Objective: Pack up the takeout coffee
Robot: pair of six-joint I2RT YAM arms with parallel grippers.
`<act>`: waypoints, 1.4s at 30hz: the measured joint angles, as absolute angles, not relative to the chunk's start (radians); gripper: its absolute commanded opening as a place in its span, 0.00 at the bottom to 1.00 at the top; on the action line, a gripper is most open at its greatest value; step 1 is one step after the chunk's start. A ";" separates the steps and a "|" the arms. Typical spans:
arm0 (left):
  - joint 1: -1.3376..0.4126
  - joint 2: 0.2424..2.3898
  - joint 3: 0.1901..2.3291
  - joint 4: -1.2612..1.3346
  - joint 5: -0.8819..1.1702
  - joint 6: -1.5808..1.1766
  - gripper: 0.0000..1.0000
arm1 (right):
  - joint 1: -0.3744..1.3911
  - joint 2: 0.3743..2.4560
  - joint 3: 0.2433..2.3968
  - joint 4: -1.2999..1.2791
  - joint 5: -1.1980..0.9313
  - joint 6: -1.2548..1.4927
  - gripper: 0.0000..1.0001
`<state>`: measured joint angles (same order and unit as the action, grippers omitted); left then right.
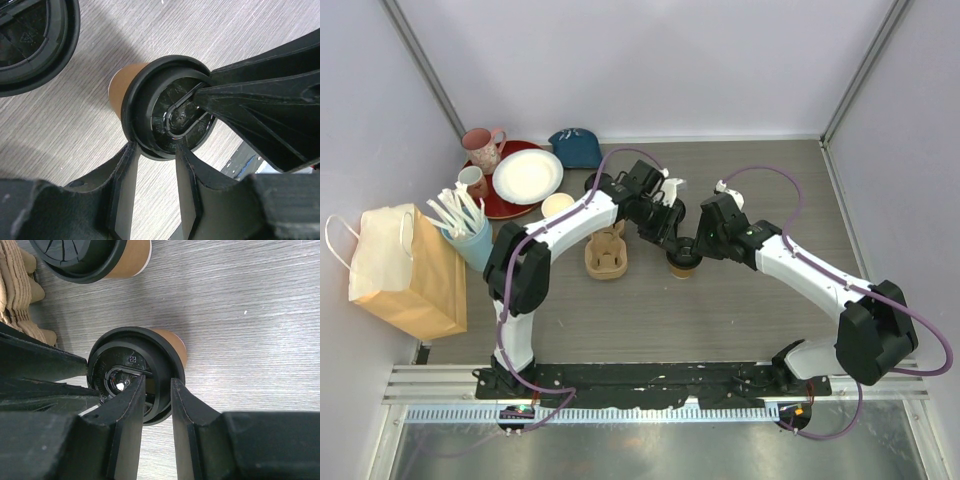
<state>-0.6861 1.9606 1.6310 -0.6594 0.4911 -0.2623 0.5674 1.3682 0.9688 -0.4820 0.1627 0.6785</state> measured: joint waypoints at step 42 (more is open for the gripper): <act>-0.670 1.982 1.602 -0.587 0.516 -0.282 0.41 | 0.586 1.335 0.883 -0.369 0.241 0.687 0.13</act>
<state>-0.6704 1.9816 1.6020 -0.5869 0.5159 -0.2817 0.5858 1.3354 0.8833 -0.3695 0.2405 0.6872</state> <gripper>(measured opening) 0.398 0.188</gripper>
